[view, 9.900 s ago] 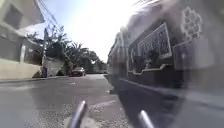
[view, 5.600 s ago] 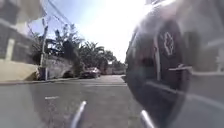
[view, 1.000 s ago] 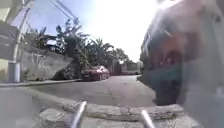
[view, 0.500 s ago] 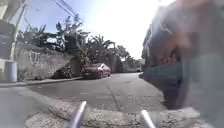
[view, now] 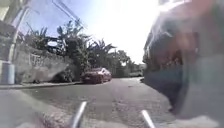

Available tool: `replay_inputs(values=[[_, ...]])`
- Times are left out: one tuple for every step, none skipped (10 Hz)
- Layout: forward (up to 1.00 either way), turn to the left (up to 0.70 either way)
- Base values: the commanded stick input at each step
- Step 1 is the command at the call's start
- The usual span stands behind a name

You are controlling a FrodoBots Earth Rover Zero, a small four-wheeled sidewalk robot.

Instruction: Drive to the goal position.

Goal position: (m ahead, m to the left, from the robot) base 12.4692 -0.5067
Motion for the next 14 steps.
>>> replay_inputs(values=[[0.3, 0.0], [0.3, 0.0], [0.3, 0.0], [0.3, 0.0], [0.3, 0.0], [0.3, 0.0], [0.3, 0.0], [0.3, 0.0], [0.3, 0.0], [0.3, 0.0], [0.3, 0.0], [0.3, -0.29], [0.3, -0.6], [0.3, -0.6]])
